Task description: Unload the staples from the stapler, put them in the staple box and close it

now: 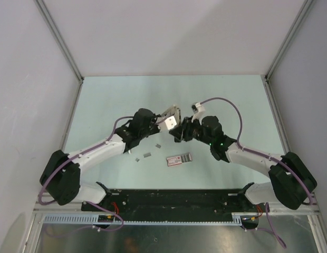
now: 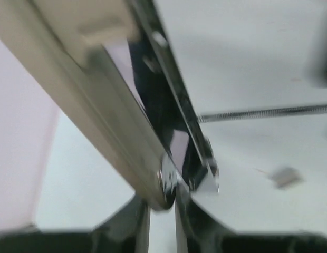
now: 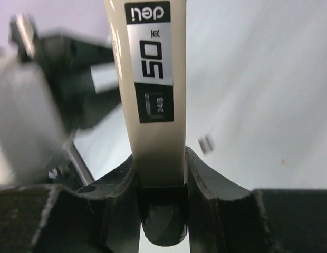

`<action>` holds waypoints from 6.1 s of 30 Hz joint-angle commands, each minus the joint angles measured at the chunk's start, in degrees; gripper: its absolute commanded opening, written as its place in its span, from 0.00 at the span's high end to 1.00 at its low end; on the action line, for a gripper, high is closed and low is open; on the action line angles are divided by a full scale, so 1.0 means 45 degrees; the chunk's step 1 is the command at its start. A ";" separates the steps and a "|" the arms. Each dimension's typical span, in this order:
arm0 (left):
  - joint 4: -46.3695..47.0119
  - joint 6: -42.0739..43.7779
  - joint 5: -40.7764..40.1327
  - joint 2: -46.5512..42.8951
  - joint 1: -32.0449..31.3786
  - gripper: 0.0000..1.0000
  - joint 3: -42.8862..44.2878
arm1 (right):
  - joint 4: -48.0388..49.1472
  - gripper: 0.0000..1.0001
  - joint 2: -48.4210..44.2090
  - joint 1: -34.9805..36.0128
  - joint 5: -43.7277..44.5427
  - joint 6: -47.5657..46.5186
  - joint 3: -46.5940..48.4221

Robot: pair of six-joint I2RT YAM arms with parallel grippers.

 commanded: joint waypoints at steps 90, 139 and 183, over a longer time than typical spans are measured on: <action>-0.6201 -0.3253 0.4697 0.3646 0.0274 0.72 0.1396 | -0.3431 1.00 0.2973 -0.0604 0.2910 -0.1909 0.5422; -0.7239 -0.3992 0.4011 0.1338 0.0042 1.00 0.2697 | -0.4279 1.00 0.0849 -0.0807 0.3025 -0.1888 0.4373; -0.2410 -1.6766 1.6918 0.0009 0.5492 1.00 0.6913 | 0.8403 0.47 0.1487 -0.0595 -0.3624 0.4549 0.2711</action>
